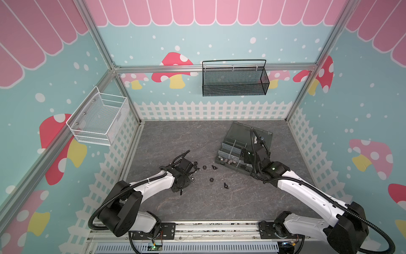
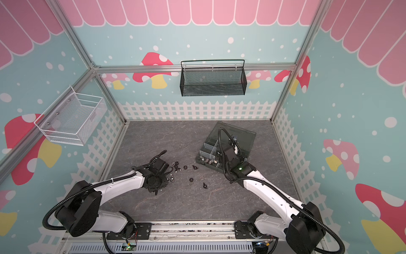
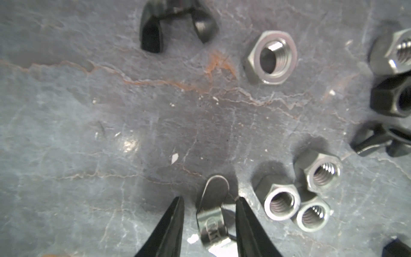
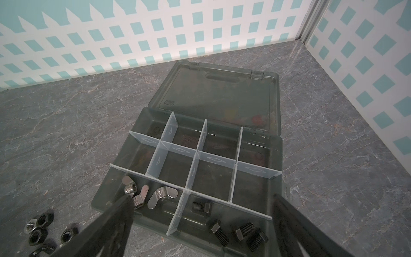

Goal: Sort the screws and nuts into containers
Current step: Pick up the nut from the middle-left of the table.

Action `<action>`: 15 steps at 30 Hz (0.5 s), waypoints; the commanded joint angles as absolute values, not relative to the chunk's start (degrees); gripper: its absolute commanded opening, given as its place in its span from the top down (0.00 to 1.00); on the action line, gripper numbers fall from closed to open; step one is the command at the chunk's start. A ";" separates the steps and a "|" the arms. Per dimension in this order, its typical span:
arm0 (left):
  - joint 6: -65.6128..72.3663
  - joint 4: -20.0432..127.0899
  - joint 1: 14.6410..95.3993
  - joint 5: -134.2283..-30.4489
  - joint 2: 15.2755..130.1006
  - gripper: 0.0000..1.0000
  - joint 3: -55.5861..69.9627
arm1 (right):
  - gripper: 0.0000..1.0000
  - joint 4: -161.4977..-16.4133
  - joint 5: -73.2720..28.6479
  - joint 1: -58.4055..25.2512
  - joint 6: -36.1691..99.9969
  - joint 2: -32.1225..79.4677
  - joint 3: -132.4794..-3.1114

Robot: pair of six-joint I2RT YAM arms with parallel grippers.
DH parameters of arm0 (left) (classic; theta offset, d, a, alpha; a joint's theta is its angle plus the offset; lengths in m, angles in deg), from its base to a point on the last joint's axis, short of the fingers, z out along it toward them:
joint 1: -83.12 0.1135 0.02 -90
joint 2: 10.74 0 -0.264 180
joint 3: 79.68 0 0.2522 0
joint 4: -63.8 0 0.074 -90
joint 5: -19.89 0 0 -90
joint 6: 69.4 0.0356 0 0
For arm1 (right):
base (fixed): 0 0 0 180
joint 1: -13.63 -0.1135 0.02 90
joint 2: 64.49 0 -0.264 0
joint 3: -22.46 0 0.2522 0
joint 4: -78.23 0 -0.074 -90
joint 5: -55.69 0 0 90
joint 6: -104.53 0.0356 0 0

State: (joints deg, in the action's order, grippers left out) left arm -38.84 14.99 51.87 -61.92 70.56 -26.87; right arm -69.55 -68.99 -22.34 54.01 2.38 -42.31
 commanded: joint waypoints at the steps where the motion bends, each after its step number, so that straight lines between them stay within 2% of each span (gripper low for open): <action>1: -42.16 12.48 51.75 -65.81 72.01 0.60 -30.23 | 0.03 -68.73 -70.83 -22.17 55.02 1.29 -41.45; 8: -43.64 10.38 50.92 -65.79 72.06 0.60 -29.95 | 0.03 -68.67 -72.04 -22.17 55.24 1.51 -41.39; 15: -44.54 6.78 50.01 -64.82 74.47 0.65 -28.25 | 0.03 -68.71 -72.70 -22.15 55.02 1.51 -41.98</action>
State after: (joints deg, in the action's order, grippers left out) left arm -42.06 12.90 50.50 -61.92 71.06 -26.26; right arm -69.46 -71.00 -22.34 54.04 2.38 -42.24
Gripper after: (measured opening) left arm 0.353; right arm 0.972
